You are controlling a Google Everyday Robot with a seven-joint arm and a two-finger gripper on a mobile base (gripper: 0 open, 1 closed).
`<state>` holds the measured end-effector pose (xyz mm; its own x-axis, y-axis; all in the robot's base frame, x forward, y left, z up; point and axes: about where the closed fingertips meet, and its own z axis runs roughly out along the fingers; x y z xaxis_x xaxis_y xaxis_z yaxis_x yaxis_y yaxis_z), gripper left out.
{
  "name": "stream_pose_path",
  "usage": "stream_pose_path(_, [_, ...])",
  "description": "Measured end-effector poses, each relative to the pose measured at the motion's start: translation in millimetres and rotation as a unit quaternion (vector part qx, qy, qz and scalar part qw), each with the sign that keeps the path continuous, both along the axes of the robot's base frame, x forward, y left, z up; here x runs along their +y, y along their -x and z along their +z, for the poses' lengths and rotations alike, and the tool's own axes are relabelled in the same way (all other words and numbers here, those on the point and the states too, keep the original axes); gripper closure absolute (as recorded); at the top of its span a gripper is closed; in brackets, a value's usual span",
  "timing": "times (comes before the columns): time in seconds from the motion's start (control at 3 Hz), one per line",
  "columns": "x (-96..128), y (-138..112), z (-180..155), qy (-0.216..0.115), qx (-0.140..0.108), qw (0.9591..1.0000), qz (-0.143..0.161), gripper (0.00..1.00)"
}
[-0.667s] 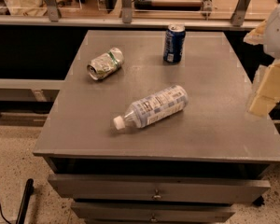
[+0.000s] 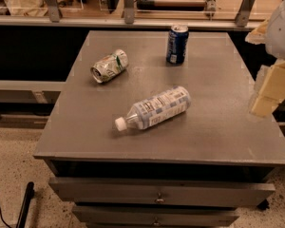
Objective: Place blue plastic bottle upright
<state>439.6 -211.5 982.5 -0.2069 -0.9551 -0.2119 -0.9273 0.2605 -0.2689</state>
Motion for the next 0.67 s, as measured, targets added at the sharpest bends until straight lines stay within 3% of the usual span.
stream_pose_path(0.33, [28,-12,0,0.035,-0.005,0.9987,0.037,0.0])
stream_pose_path(0.67, [78,-34,-9,0.08,-0.007,0.9912,0.105,0.0])
